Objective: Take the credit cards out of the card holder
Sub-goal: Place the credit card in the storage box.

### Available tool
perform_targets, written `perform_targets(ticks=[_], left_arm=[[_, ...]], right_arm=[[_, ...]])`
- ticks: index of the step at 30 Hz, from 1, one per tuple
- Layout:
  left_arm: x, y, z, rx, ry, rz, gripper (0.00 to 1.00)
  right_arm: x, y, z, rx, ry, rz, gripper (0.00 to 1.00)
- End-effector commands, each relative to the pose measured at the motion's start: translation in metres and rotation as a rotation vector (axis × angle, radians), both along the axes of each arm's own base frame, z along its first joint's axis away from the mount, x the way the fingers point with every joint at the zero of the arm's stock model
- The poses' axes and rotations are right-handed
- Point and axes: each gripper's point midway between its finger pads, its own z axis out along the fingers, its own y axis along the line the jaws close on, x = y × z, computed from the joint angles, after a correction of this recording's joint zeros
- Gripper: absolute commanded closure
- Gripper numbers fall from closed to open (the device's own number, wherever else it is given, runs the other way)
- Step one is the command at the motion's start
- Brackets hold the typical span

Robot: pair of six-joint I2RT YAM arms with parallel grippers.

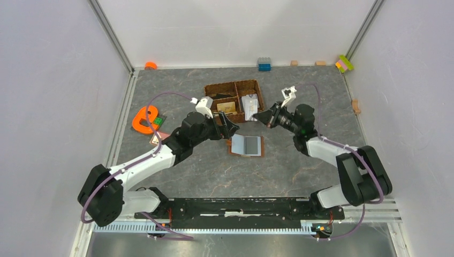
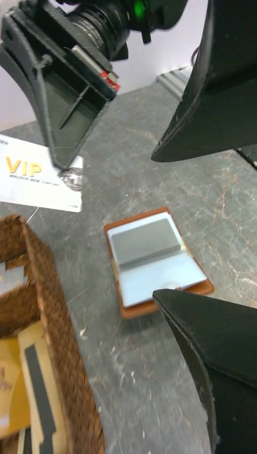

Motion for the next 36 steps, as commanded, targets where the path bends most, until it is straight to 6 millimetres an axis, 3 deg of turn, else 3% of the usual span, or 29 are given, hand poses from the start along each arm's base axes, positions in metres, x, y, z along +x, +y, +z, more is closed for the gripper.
perform_targets(ticks=[1,5,12,20,22,24,26,31,36], left_arm=[[0.015,0.028,0.007,0.084,-0.082,0.133,0.03],[0.018,0.033,0.003,0.097,-0.071,0.17,0.0],[0.033,0.063,-0.013,0.184,-0.019,0.366,0.0],[0.032,0.046,-0.021,0.248,-0.024,0.24,0.0],[0.033,0.046,-0.02,0.258,-0.03,0.233,0.0],[0.032,0.045,-0.021,0.263,-0.031,0.222,0.0],[0.031,0.043,-0.022,0.265,-0.032,0.203,0.0],[0.027,0.023,-0.03,0.264,-0.015,0.087,0.02],[0.026,0.014,-0.049,0.316,0.048,0.03,0.03]], right_arm=[[0.045,-0.011,-0.024,-0.19,0.065,-0.109,1.0],[0.083,-0.012,-0.025,-0.283,0.09,-0.163,1.0],[0.119,-0.003,-0.048,-0.367,0.147,-0.185,1.0],[0.147,0.022,-0.075,-0.433,0.192,-0.122,0.98],[0.154,0.028,-0.073,-0.431,0.193,-0.114,0.94],[0.162,0.026,-0.068,-0.442,0.191,-0.141,0.8],[0.168,0.021,-0.057,-0.458,0.172,-0.175,0.72],[0.157,0.012,-0.026,-0.521,0.109,-0.186,0.63],[0.115,-0.001,-0.018,-0.537,0.055,-0.197,0.43]])
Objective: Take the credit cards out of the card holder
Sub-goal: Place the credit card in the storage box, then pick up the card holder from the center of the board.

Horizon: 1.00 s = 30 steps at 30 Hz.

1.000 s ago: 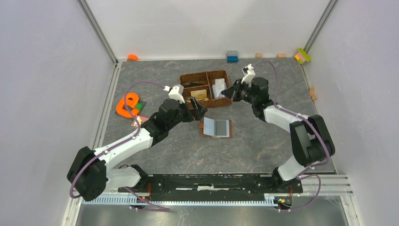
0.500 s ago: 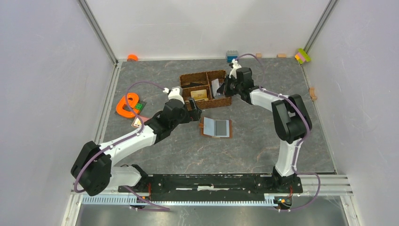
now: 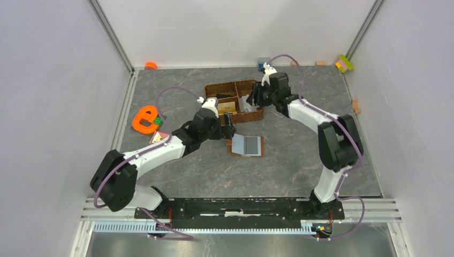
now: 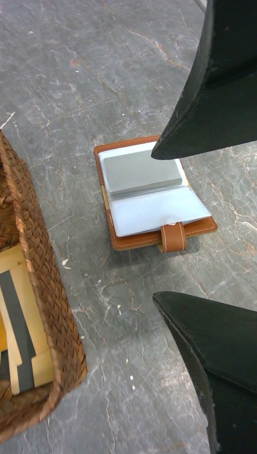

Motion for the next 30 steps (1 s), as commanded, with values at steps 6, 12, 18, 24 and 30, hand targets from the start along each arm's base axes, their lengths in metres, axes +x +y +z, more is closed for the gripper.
perform_targets(ticks=[6,12,18,24,30], left_arm=[[0.002,-0.018,-0.022,0.078,0.07,-0.121,0.01],[-0.008,-0.036,-0.064,0.123,0.219,-0.239,0.05],[-0.015,-0.06,-0.088,0.042,0.37,-0.333,0.21],[-0.021,-0.071,-0.078,-0.095,0.389,-0.394,0.6],[-0.024,-0.08,-0.048,-0.203,0.319,-0.43,0.96]], right_arm=[[-0.093,-0.027,0.023,-0.033,-0.124,0.028,0.11],[-0.156,-0.025,-0.012,0.059,-0.11,0.054,0.02],[-0.165,-0.038,-0.03,0.013,-0.084,0.013,0.02],[-0.167,-0.045,-0.024,0.027,-0.13,-0.02,0.02],[-0.169,-0.046,-0.017,0.062,-0.148,-0.014,0.02]])
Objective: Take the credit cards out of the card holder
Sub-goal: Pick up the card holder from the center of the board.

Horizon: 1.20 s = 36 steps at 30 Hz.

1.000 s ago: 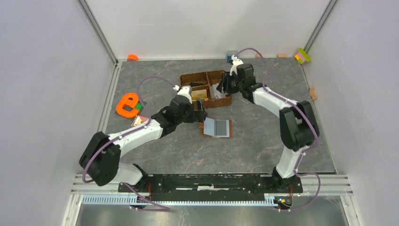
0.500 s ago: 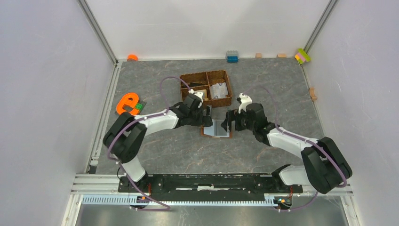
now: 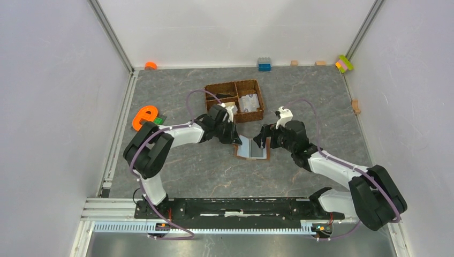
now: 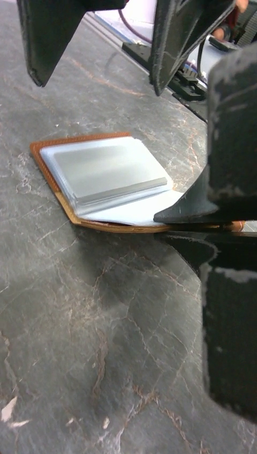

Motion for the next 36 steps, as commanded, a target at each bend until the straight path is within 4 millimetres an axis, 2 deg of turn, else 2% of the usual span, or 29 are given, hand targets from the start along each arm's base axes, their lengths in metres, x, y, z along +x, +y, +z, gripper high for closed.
perform_targets(ticks=[1,6,10,16,22,26,36], left_arm=[[-0.003,-0.015,0.043,-0.166,-0.071,-0.035,0.98],[-0.006,-0.01,0.088,-0.271,-0.2,-0.009,0.98],[-0.01,0.001,0.121,-0.35,-0.323,0.041,0.98],[-0.017,0.016,0.155,-0.435,-0.461,0.086,0.98],[-0.019,0.03,0.169,-0.457,-0.543,0.133,0.98],[-0.019,0.033,0.173,-0.464,-0.562,0.146,0.98],[-0.028,0.034,0.187,-0.524,-0.606,0.121,0.98]], right_arm=[[0.005,-0.001,0.019,0.054,-0.067,-0.014,0.02],[-0.004,-0.001,0.04,0.138,-0.169,0.011,0.02],[-0.01,-0.003,0.06,0.173,-0.258,0.019,0.02],[-0.017,-0.011,0.079,0.218,-0.355,0.0,0.02],[-0.017,-0.02,0.085,0.226,-0.394,-0.043,0.02],[-0.015,-0.027,0.082,0.209,-0.387,-0.086,0.02],[-0.013,-0.008,0.07,0.201,-0.317,0.007,0.03]])
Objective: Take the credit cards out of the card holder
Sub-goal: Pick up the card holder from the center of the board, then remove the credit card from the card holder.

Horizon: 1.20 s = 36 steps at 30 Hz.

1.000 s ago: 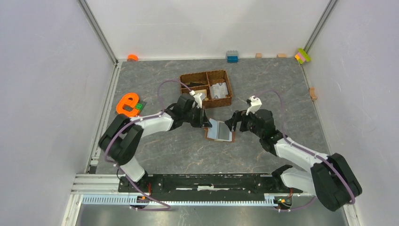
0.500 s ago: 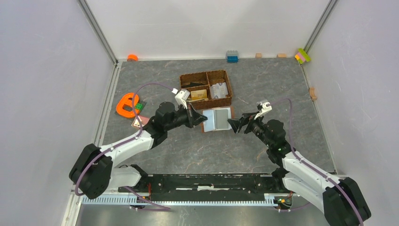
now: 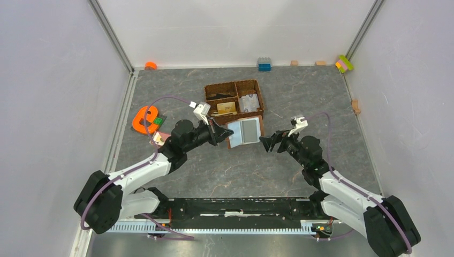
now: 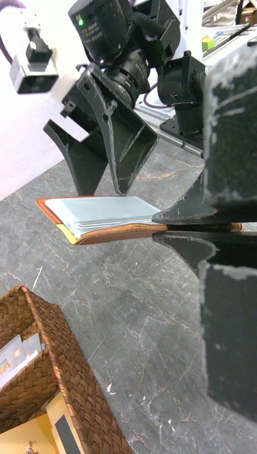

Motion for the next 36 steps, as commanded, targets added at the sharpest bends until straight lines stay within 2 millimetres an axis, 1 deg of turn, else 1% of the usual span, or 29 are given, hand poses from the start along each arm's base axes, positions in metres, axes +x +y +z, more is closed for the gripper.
perform_targets(ticks=[1,8,10,15,19,24,26,30,33,36], left_arm=[[-0.001,-0.004,0.038,-0.109,-0.094,-0.018,0.98],[-0.009,-0.018,0.039,-0.143,-0.083,-0.111,0.98],[-0.01,-0.022,0.038,-0.148,-0.068,-0.136,0.98],[-0.015,-0.028,0.04,-0.172,-0.066,-0.185,0.98],[-0.016,-0.032,0.039,-0.18,-0.052,-0.211,0.98],[-0.012,-0.033,0.032,-0.159,-0.026,-0.196,0.98],[-0.011,-0.034,0.03,-0.153,-0.016,-0.193,0.98],[-0.011,-0.037,0.028,-0.156,-0.005,-0.208,0.98],[-0.011,-0.038,0.027,-0.158,0.002,-0.215,0.98],[-0.012,-0.038,0.028,-0.159,0.0,-0.217,0.98]], right_arm=[[0.005,0.013,0.016,0.024,-0.023,0.054,0.03],[0.003,0.024,0.015,0.029,-0.016,0.118,0.04],[0.002,0.024,0.016,0.032,-0.018,0.124,0.04],[0.002,0.025,0.016,0.033,-0.016,0.129,0.04],[-0.001,0.029,0.02,0.043,-0.03,0.154,0.05],[-0.013,0.042,0.035,0.102,-0.084,0.255,0.05],[-0.023,0.052,0.043,0.13,-0.112,0.327,0.05],[-0.038,0.071,0.051,0.146,-0.142,0.435,0.07],[-0.039,0.077,0.049,0.13,-0.136,0.456,0.08],[-0.036,0.077,0.044,0.105,-0.115,0.442,0.13]])
